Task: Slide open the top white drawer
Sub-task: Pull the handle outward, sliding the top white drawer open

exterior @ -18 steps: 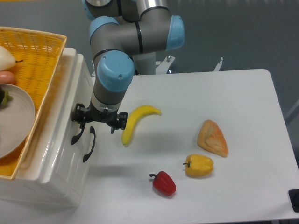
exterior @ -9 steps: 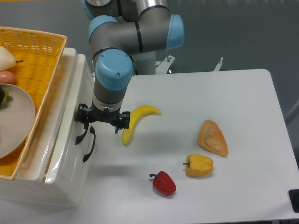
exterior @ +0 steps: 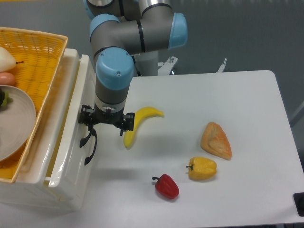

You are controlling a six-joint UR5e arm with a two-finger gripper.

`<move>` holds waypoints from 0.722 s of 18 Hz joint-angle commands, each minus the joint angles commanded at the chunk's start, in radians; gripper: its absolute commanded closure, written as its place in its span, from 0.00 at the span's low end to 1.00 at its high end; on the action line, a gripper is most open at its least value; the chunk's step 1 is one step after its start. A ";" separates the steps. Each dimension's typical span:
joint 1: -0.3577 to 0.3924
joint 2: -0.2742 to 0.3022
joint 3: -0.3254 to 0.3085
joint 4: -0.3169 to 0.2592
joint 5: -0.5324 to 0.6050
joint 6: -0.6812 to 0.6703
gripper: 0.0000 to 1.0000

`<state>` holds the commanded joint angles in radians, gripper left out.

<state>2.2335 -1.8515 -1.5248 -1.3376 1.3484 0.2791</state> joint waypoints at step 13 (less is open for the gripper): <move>0.040 0.002 0.002 0.000 0.002 0.045 0.00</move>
<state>2.2733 -1.8500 -1.5232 -1.3376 1.3499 0.3237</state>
